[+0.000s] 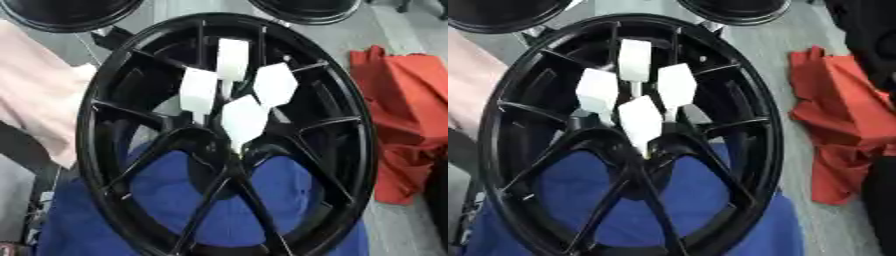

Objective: Pull the pin out of the wheel hub.

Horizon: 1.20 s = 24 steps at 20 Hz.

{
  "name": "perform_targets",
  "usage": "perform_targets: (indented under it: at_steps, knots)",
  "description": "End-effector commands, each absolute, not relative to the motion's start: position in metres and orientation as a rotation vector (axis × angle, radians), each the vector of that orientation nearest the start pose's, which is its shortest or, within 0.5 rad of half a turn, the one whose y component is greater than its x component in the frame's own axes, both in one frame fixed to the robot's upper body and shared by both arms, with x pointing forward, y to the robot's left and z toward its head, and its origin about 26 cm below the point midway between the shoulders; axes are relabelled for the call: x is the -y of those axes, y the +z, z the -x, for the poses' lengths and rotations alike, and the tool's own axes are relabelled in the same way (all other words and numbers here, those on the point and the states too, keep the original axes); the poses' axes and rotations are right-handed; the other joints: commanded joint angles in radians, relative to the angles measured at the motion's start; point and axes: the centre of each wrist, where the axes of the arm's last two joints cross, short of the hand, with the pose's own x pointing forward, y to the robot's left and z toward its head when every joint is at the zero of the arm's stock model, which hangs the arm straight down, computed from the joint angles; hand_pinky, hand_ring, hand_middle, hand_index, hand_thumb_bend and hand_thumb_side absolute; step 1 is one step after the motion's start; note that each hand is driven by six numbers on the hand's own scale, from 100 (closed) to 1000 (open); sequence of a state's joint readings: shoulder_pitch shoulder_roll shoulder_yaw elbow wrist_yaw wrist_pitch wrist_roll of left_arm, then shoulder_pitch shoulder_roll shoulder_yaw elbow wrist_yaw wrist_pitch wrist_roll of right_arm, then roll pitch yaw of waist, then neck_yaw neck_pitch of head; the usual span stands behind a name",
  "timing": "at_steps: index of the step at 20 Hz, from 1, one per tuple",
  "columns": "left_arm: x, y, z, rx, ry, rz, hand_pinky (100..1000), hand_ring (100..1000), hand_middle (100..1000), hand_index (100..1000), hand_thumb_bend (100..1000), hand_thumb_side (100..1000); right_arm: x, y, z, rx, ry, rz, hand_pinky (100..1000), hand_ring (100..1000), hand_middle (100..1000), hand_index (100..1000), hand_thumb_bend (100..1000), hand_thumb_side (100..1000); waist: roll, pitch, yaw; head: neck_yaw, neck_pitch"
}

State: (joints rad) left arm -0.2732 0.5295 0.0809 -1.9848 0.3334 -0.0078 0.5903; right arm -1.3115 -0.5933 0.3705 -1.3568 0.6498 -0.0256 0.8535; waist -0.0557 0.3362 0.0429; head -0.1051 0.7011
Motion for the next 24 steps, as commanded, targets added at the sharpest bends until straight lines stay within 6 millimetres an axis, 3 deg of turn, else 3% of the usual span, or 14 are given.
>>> perform_targets:
  at_steps: [1,6,12,24]
  knots:
    - [-0.311,0.23,-0.293,2.294,0.325,-0.338,708,721,652,782,150,773,0.167,0.427,-0.401,1.537,1.903,0.977,910,809,782,836,100,408,0.003,-0.02,0.006,-0.011,-0.016]
    - [-0.31,0.23,-0.293,2.294,0.33,-0.333,709,722,652,782,151,774,0.16,0.415,-0.409,1.529,1.932,0.946,906,808,782,834,100,389,-0.001,-0.015,0.019,-0.018,-0.025]
    - [-0.311,0.228,-0.293,2.29,0.343,-0.337,709,722,652,782,152,776,0.172,0.398,-0.409,1.491,1.969,0.913,904,808,786,834,100,402,-0.008,-0.01,0.022,-0.01,-0.032]
    - [-0.312,0.227,-0.292,2.285,0.346,-0.343,711,717,653,782,153,777,0.197,0.397,-0.394,1.528,1.964,0.838,900,803,789,831,100,382,-0.009,-0.006,0.014,0.009,-0.034]
